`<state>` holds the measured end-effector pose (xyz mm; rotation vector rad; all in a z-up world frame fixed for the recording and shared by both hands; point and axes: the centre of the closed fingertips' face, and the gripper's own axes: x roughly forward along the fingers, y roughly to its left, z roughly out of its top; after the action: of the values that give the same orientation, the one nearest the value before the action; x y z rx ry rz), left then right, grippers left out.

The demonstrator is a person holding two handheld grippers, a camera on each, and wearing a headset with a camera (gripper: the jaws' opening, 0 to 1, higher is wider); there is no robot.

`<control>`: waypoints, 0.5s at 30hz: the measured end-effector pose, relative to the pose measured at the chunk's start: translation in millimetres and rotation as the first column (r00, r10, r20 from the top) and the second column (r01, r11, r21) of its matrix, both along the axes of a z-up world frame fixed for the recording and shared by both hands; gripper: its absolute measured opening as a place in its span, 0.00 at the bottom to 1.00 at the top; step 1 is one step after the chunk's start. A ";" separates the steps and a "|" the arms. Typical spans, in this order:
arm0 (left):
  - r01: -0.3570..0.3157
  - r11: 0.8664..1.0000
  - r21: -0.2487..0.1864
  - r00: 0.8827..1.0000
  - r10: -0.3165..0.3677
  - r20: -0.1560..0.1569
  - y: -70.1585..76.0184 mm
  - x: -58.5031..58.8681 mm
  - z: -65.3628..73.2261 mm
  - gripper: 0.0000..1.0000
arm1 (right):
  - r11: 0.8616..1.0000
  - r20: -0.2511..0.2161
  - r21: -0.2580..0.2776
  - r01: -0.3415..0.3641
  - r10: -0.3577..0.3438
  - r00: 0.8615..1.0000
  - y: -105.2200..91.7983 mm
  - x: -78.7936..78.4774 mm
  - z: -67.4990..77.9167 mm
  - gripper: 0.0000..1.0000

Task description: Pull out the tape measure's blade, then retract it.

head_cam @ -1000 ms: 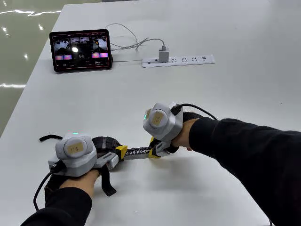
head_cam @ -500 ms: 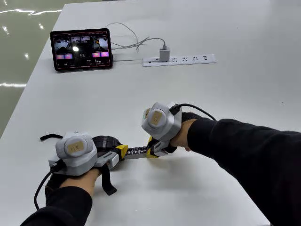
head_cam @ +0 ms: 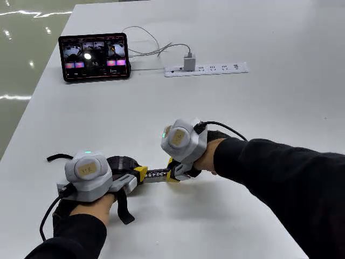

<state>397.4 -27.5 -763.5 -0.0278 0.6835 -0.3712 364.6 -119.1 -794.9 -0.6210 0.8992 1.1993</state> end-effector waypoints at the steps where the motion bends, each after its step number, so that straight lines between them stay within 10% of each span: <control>1: 0.000 1.000 0.000 1.000 0.000 0.000 0.1 -0.1 0.0 0.60 | 1.000 0.000 0.002 0.000 0.000 1.000 0.4 0.0 -0.1 0.09; 15: 0.001 1.000 -0.002 1.000 -0.001 -0.003 1.0 -0.3 0.2 0.60 | 1.000 0.004 0.015 0.004 -0.004 1.000 8.1 1.2 -0.3 0.09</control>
<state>397.2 -26.5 -763.2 -0.0299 0.6858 -0.3731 365.7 -111.0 -795.2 -0.6096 0.8870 1.2001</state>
